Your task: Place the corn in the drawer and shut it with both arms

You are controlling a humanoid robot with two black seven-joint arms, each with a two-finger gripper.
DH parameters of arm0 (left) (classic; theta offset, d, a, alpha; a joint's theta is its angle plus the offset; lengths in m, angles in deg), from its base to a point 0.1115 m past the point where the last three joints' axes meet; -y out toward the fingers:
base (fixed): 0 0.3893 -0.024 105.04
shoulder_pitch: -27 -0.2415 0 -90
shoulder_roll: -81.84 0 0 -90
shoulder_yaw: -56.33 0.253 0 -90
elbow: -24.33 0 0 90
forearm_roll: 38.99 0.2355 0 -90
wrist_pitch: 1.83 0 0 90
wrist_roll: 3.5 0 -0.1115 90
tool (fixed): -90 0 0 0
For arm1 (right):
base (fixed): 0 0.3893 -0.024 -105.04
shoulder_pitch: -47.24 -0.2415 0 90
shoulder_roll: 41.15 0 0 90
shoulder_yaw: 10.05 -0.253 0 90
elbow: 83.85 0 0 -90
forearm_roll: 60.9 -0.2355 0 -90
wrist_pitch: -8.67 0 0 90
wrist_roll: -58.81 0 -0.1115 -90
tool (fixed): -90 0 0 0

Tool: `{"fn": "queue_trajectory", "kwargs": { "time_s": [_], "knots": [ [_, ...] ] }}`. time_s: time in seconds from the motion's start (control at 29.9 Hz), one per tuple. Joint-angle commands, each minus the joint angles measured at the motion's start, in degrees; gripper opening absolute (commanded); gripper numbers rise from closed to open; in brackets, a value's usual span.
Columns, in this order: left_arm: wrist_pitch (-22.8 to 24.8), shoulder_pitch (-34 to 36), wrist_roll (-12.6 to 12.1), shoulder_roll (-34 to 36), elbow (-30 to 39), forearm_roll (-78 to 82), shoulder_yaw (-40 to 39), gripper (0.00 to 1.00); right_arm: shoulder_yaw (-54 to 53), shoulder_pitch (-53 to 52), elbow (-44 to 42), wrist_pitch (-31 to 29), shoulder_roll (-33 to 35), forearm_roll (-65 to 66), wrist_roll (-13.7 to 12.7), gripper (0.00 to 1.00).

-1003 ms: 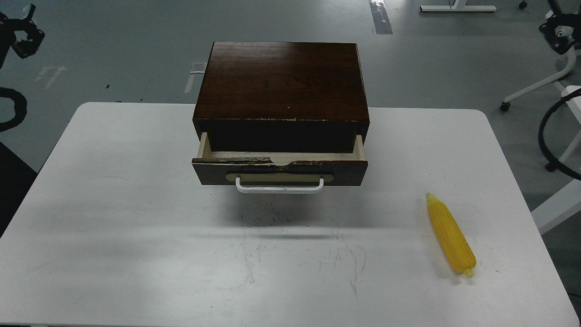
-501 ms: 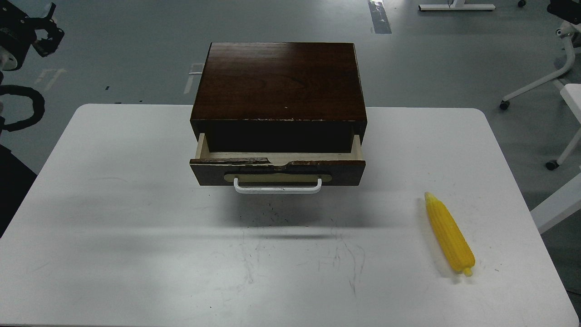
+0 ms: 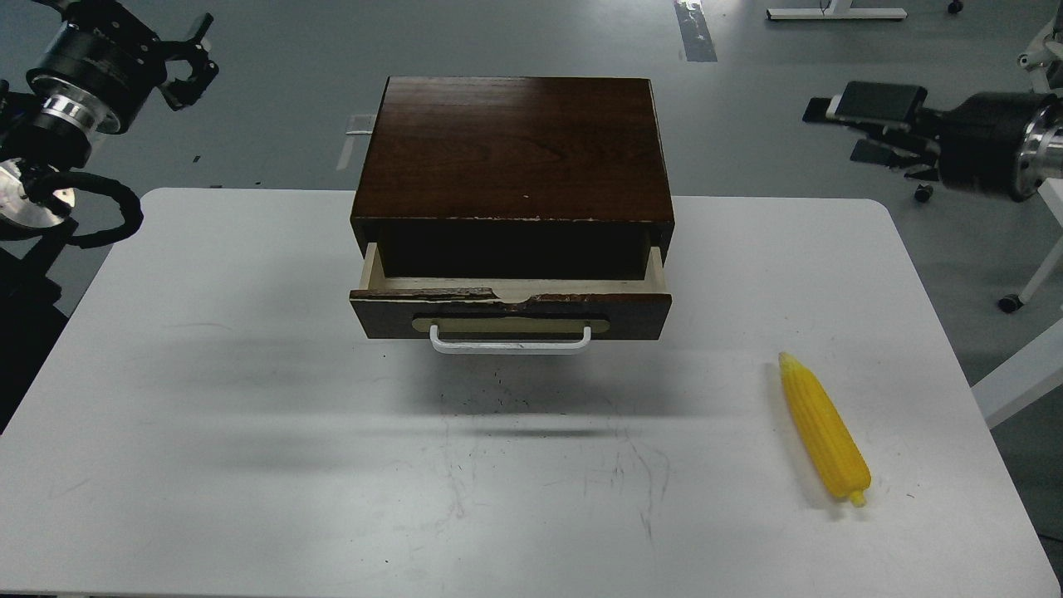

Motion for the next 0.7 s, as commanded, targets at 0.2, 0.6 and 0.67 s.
{"fn": "queue_trajectory", "kwargs": {
  "time_s": [0.2, 0.6, 0.67],
  "knots": [
    [0.0, -3.72, 0.09, -5.07, 0.25, 4.27, 1.44, 0.98, 11.21, 1.96, 5.57, 0.15, 0.44, 9.91, 0.23, 1.0],
    [0.0, -6.18, 0.53, -5.43, -2.64, 4.36, 1.18, 0.98, 11.74, 10.49, 5.4, 2.17, -1.41, 14.22, -0.04, 1.0],
    [0.0, -6.18, 0.53, -5.25, -3.26, 4.36, 1.18, 0.98, 11.74, 11.28, 5.31, 2.08, -1.58, 14.22, -0.04, 1.0]
  ]
}}
